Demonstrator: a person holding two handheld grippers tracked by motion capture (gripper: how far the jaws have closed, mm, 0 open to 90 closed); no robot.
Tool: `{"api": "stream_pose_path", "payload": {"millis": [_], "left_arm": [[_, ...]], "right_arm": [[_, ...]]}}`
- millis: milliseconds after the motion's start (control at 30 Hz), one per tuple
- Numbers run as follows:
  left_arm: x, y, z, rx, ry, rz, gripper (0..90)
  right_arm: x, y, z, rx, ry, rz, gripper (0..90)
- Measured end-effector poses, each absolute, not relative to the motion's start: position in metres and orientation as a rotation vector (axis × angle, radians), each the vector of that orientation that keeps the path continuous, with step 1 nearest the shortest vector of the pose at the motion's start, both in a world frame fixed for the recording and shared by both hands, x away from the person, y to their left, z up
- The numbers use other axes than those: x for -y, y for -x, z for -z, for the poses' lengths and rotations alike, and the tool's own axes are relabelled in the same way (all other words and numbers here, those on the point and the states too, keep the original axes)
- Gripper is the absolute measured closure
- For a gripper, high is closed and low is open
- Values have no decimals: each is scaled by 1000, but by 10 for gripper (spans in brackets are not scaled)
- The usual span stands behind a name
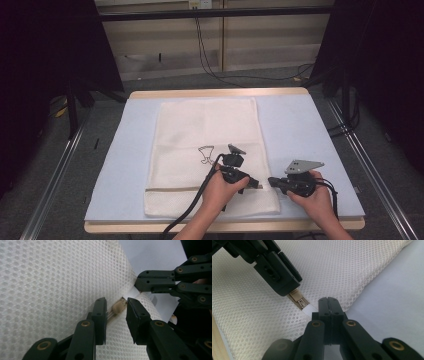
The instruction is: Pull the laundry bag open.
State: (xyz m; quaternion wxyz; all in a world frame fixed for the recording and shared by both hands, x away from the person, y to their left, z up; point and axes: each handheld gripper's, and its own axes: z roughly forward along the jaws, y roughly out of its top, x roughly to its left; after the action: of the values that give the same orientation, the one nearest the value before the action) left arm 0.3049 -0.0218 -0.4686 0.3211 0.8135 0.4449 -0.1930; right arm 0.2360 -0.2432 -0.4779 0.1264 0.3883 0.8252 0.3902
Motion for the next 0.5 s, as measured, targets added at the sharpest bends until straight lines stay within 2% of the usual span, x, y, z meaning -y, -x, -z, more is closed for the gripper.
{"api": "stream_pose_path", "payload": {"millis": [167, 500], "left_arm": [[25, -305, 470, -1194, -2105, 554, 703], [32, -307, 474, -1227, -2094, 583, 846]], "right_arm": [[243, -237, 479, -2402, -1130, -1131, 900], [243, -236, 480, -2402, -1124, -1128, 900]]}}
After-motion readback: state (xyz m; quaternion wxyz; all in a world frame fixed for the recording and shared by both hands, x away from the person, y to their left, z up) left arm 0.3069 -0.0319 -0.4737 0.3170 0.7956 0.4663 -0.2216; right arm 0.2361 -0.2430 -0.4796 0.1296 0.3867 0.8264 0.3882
